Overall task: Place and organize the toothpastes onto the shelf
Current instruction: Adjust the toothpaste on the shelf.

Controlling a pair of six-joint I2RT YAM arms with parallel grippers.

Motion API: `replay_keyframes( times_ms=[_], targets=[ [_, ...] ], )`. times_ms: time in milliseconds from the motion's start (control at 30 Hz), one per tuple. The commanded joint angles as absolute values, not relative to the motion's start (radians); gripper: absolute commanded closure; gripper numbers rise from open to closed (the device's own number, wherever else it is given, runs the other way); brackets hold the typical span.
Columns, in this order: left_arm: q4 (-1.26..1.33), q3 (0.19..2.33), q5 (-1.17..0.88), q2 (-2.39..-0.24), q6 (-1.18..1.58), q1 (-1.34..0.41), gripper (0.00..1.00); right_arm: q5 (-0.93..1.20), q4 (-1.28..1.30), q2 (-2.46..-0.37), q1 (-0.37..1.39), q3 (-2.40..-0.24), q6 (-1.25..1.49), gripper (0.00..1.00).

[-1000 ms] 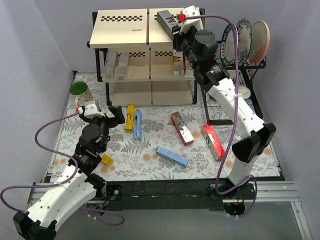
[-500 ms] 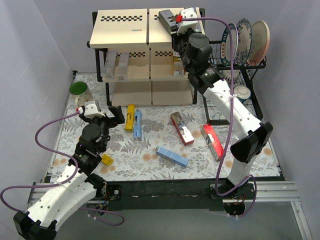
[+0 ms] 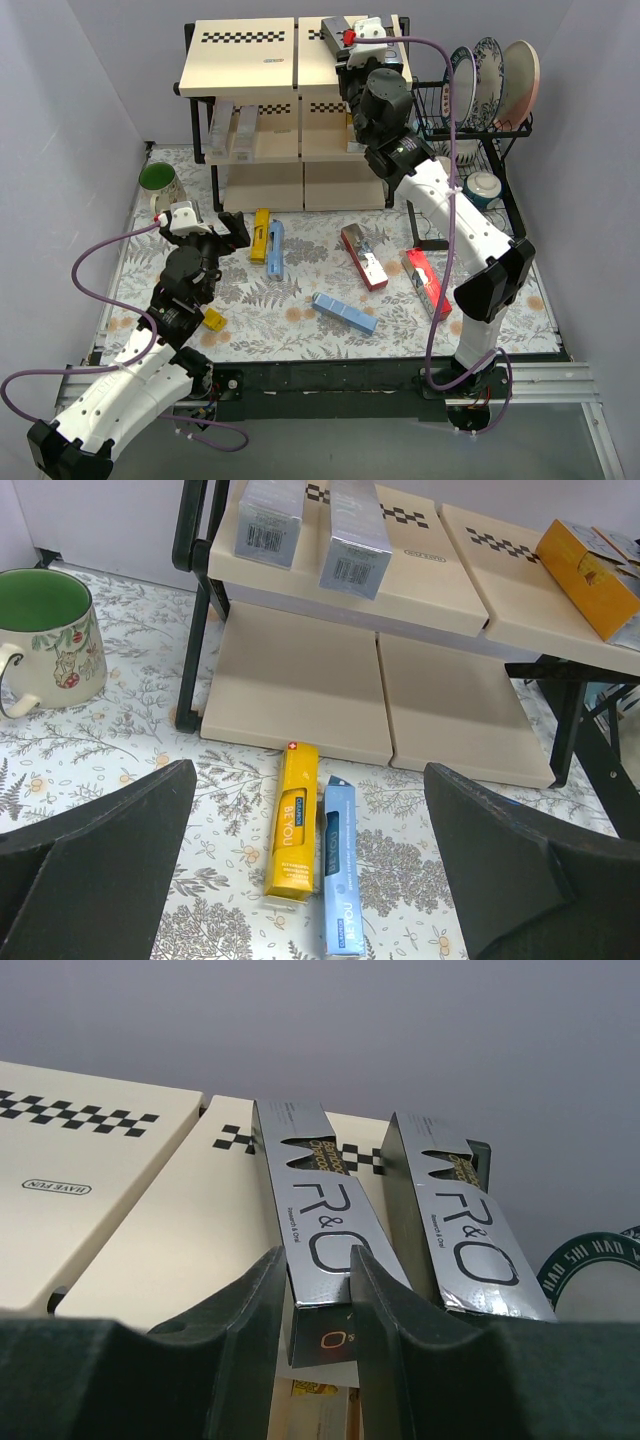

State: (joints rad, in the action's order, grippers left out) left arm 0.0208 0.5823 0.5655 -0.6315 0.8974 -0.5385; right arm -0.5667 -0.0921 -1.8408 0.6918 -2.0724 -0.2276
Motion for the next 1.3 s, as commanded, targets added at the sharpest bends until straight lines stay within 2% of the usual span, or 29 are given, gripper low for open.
replay_keyframes(
  times_ms=[0, 300, 533, 733, 1000, 1100, 1267],
  targets=[
    [0.006, 0.607, 0.575, -0.629, 0.896, -0.531, 0.02, -0.681, -0.117, -1.862, 0.713, -2.097, -0.255, 0.6],
    [0.006, 0.612, 0.574, -0.638, 0.897, -0.531, 0.02, -0.712, -0.064, -1.924, 0.719, -2.193, -0.255, 0.6],
    [0.006, 0.609, 0.577, -0.641, 0.899, -0.531, 0.02, -0.602, -0.064, -1.878, 0.733, -2.207, -0.25, 0.55],
    [0.006, 0.611, 0.569, -0.643, 0.903, -0.529, 0.02, -0.486, -0.071, -1.752, 0.738, -2.157, -0.247, 0.44],
    [0.006, 0.611, 0.552, -0.644, 0.908, -0.529, 0.02, -0.477, -0.042, -1.566, 0.721, -2.017, -0.25, 0.3],
    [0.006, 0.612, 0.538, -0.653, 0.908, -0.529, 0.02, -0.454, 0.03, -1.548, 0.698, -2.022, -0.244, 0.24],
    [0.006, 0.615, 0.523, -0.669, 0.911, -0.529, 0.02, -0.27, 0.156, -1.565, 0.641, -2.071, -0.184, 0.14]
  ],
)
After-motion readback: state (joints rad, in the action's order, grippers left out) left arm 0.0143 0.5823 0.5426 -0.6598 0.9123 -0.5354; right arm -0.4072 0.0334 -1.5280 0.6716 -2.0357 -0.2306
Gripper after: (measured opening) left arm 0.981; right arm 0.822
